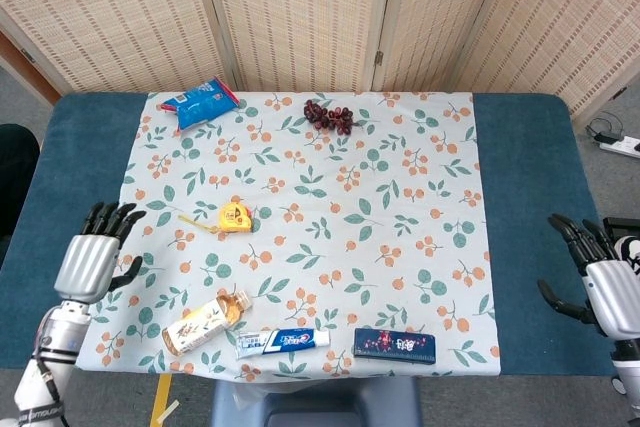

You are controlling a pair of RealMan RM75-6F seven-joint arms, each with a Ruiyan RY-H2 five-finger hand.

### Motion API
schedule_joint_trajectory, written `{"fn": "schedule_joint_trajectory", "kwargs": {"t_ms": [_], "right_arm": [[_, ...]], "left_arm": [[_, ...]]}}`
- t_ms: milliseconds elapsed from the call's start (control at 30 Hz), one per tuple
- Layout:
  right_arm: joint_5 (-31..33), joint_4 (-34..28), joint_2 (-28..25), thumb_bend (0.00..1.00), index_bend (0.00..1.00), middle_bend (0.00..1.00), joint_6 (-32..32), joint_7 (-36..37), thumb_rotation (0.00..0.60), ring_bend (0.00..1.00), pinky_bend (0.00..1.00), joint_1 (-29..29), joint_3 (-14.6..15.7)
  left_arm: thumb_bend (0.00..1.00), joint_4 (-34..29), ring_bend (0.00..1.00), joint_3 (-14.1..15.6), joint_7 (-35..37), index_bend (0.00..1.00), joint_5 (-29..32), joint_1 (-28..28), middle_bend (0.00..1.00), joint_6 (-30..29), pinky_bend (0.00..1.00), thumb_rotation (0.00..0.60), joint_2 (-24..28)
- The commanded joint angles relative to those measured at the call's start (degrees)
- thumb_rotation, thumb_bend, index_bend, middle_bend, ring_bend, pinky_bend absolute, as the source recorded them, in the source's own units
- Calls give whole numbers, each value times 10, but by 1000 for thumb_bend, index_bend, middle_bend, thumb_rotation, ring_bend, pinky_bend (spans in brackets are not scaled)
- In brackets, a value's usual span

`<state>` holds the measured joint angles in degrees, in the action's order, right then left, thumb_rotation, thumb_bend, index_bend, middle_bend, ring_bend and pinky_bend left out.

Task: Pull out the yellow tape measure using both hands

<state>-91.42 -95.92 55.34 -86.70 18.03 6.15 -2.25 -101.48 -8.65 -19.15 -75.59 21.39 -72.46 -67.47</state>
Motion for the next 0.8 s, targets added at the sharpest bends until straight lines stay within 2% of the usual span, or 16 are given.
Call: {"fn": "schedule_joint_trajectory", "kwargs": {"t_ms": [33, 200, 333, 633, 800], "right_arm": [[0, -1, -1, 395, 101, 116, 0, -2, 600, 151, 51, 0, -1], [2, -2, 0, 395, 101, 116, 1, -3, 600, 151, 51, -1, -1], [3, -1, 1, 395, 101, 116, 2, -4, 600, 151, 51, -2, 0], [11, 0, 1, 396, 101, 116, 4, -4, 600, 152, 51, -7, -1], [13, -1, 1, 395, 102, 117, 5, -5, 600, 152, 51, -7, -1]], "left_arm": [[381, 42, 69, -31, -33, 131, 70, 67, 119, 87, 0, 600, -38], [346, 98, 56, -47, -80, 95, 151, 131, 84, 162, 0, 600, -91], [340, 143, 55, -52, -103, 87, 205, 169, 78, 196, 0, 600, -131], [339, 231, 52, -54, -134, 90, 280, 224, 77, 222, 0, 600, -205], [339, 269, 84, -54, -151, 118, 306, 252, 79, 228, 0, 600, -241]]}}
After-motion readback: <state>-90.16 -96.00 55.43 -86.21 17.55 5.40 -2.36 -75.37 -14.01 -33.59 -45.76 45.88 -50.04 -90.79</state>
